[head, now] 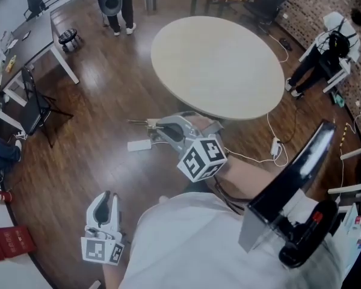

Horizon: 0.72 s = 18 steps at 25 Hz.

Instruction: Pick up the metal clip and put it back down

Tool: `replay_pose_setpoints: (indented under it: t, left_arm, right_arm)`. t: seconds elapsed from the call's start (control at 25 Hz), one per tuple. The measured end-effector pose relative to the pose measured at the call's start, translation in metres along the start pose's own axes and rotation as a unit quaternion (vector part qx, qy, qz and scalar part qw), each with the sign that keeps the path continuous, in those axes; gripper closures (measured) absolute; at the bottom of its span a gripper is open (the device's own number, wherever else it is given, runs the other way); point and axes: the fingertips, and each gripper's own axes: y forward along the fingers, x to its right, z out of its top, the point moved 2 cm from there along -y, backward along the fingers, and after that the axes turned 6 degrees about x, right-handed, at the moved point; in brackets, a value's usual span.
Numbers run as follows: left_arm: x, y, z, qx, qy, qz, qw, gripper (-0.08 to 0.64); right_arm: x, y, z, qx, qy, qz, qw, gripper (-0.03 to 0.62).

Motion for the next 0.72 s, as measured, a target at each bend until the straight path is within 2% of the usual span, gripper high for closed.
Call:
replay_pose_setpoints:
  t: [0.28, 0.72]
  left_arm:
    - [0.0, 0.0, 0.0, 0.008, 0.004, -0.026, 0.9996, 0.491]
    - [-0.004, 0.024, -0.002, 0.002, 0.006, -0.047, 0.9988, 0.492]
  right_arm:
    - [-0.012, -0.005, 0.019, 0.005, -0.002, -0.005, 1.0, 0.586]
    - [0.008, -0.004, -0.003, -0.014, 0.002, -0.022, 1.0, 0.586]
